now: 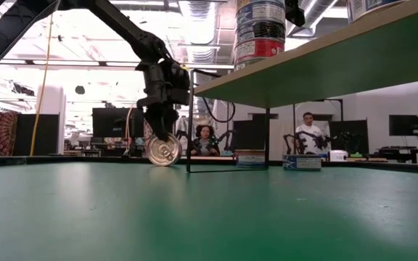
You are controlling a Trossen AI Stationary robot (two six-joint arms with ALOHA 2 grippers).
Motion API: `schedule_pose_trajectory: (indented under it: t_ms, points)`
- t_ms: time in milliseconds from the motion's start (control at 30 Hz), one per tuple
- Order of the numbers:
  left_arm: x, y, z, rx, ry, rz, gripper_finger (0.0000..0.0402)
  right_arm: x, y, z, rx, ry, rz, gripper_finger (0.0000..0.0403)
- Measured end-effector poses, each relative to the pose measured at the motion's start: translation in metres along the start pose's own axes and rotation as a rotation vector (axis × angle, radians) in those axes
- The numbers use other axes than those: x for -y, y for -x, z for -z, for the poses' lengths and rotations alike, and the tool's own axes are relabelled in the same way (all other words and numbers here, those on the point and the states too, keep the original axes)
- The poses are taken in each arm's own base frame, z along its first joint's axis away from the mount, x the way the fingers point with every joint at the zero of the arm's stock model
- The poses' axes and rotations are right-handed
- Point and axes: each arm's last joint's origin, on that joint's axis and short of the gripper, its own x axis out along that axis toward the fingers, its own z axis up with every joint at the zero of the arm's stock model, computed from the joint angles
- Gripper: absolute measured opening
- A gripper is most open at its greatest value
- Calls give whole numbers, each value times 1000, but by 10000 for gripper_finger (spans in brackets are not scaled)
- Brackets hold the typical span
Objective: Stack canned seafood by type on shelf
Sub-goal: Stack the blue and pink tuna can on top of the other blue and pink tuna cans on the shelf
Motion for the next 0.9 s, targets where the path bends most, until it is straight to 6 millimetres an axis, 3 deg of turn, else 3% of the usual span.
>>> schedule_pose_trajectory:
  t_ms: [133,367,633,733,900]
  points:
    - [-1,-1,-1,-23,-2,-38,287,0,0,0,0,1,0,255]
    - [-1,-1,-2,-41,35,-65,183,0,0,0,-1,2,-1,255]
    - [2,7,-8,-81,126,-84,183,2,1,0,1,-5,5,255]
    - [-3,30,-10,-5,217,-81,183,9,11,-3,29,-46,22,255]
    - [-6,90,-17,269,397,-99,182,19,30,-4,35,-86,56,255]
